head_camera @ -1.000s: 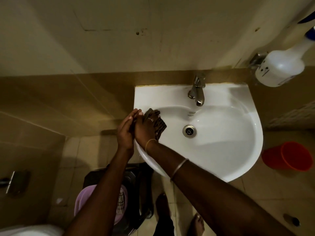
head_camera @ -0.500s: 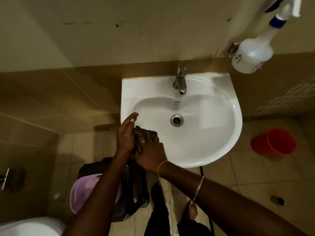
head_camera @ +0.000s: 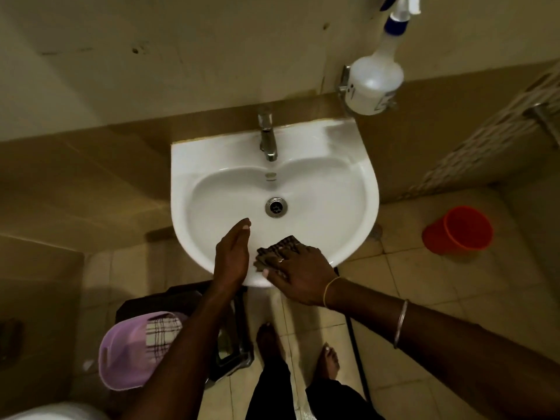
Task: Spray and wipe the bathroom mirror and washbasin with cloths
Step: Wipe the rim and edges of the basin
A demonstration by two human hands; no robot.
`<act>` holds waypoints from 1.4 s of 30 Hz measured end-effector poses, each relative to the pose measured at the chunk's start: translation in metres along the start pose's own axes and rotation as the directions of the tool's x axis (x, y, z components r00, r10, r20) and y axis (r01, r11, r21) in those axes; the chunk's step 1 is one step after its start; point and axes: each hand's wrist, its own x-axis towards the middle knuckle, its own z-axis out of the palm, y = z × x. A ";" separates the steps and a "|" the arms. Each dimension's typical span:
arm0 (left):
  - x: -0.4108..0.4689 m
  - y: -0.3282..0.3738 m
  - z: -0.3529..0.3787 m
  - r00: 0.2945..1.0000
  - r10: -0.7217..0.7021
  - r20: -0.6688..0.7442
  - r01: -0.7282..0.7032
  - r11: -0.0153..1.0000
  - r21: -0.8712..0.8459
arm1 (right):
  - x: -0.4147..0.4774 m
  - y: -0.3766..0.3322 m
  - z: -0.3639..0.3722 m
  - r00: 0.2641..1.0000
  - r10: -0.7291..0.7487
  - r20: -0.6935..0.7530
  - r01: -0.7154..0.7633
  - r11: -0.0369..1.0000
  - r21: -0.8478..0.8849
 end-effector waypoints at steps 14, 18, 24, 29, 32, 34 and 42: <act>-0.010 -0.005 0.040 0.995 -0.096 -0.014 0.096 0.995 -0.020 | 0.020 0.151 -0.070 0.928 -0.010 0.372 0.172 0.898 -0.404; -0.006 -0.004 0.038 0.991 -0.132 -0.012 0.131 0.989 -0.067 | 0.039 0.174 -0.088 0.916 -0.019 0.401 0.237 0.832 -0.501; 0.000 -0.005 0.039 0.991 -0.129 -0.032 0.124 0.984 -0.130 | 0.081 0.212 -0.096 0.912 -0.118 0.394 0.360 0.690 -0.627; 0.001 -0.007 0.038 0.990 -0.135 -0.039 0.128 0.981 -0.147 | 0.114 0.230 -0.094 0.871 -0.316 0.376 0.489 0.477 -0.730; 0.001 -0.009 0.038 0.991 -0.125 -0.040 0.117 0.979 -0.164 | 0.130 0.224 -0.094 0.831 -0.358 0.426 0.539 0.333 -0.774; 0.003 -0.013 0.039 0.992 -0.118 -0.039 0.109 0.976 -0.189 | 0.143 0.218 -0.094 0.807 -0.422 0.414 0.555 0.300 -0.776; 0.006 -0.016 0.038 0.992 -0.110 -0.055 0.090 0.955 -0.284 | 0.193 0.181 -0.076 0.644 -0.671 0.369 0.631 0.192 -0.752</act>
